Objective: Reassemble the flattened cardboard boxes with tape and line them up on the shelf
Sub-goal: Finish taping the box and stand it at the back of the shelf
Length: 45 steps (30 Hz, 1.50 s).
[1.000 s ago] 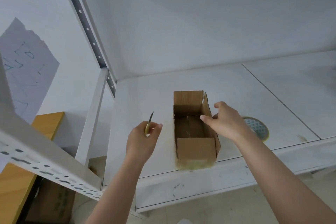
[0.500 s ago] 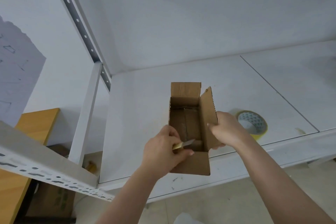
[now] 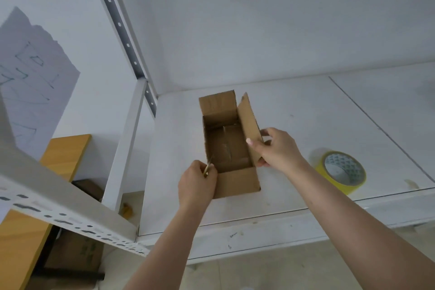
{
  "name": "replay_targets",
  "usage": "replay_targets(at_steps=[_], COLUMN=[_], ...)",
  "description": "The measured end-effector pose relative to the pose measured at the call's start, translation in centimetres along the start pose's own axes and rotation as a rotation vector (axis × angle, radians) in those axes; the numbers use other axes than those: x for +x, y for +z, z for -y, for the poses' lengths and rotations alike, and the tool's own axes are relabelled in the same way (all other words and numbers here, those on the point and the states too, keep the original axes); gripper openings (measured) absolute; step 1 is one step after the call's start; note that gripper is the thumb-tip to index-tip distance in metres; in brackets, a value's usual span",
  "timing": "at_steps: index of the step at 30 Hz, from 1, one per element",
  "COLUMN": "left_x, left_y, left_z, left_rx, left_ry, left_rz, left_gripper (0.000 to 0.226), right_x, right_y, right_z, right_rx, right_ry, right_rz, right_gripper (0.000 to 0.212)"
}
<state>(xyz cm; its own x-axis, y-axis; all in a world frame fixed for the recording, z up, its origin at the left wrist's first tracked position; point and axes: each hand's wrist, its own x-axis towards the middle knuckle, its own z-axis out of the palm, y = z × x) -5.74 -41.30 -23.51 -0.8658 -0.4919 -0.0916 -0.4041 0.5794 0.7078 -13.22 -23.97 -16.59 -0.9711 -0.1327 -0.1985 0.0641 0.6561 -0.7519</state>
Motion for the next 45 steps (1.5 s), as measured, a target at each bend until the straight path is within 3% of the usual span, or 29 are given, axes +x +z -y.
replay_targets(at_steps=[3, 9, 14, 20, 25, 31, 36, 40, 45], left_x=[3.1, 9.3, 13.9, 17.5, 17.6, 16.7, 15.1, 13.5, 9.7], left_y=[-1.5, -4.9, -7.0, -7.9, -7.0, -7.2, -8.2, -7.6, -4.5], left_z=[-0.5, -1.4, -1.8, -1.1, 0.3, 0.3, -2.1, -5.5, -7.2], left_rx=[0.078, 0.13, 0.11, 0.146, 0.142, 0.211, 0.249, 0.305, 0.391], left_ry=[-0.003, -0.042, -0.083, -0.134, -0.159, -0.151, 0.025, 0.254, 0.448], left_rz=[-0.099, -0.179, -0.213, -0.123, -0.087, -0.153, -0.397, -0.387, -0.269], left_gripper=[0.025, 0.032, 0.027, 0.043, 0.041, 0.046, 0.032, 0.026, 0.023], right_x=[1.6, 5.9, 9.6, 11.5, 11.6, 10.9, 9.3, 8.1, 5.6], right_y=[2.0, 4.8, 6.8, 8.5, 9.5, 8.8, 6.4, 3.7, 0.4], right_z=[1.8, 5.4, 8.1, 9.4, 9.0, 8.6, 7.5, 6.5, 3.4], right_rx=[-0.139, -0.139, -0.115, -0.11, -0.203, -0.317, -0.552, -0.765, -0.811], right_ry=[-0.062, -0.19, -0.244, -0.287, -0.322, -0.362, -0.451, -0.589, -0.576], right_rz=[0.034, -0.023, -0.016, 0.088, 0.213, 0.165, -0.012, -0.187, -0.223], right_gripper=[0.066, 0.036, 0.033, 0.048, 0.056, 0.036, 0.031, 0.025, 0.028])
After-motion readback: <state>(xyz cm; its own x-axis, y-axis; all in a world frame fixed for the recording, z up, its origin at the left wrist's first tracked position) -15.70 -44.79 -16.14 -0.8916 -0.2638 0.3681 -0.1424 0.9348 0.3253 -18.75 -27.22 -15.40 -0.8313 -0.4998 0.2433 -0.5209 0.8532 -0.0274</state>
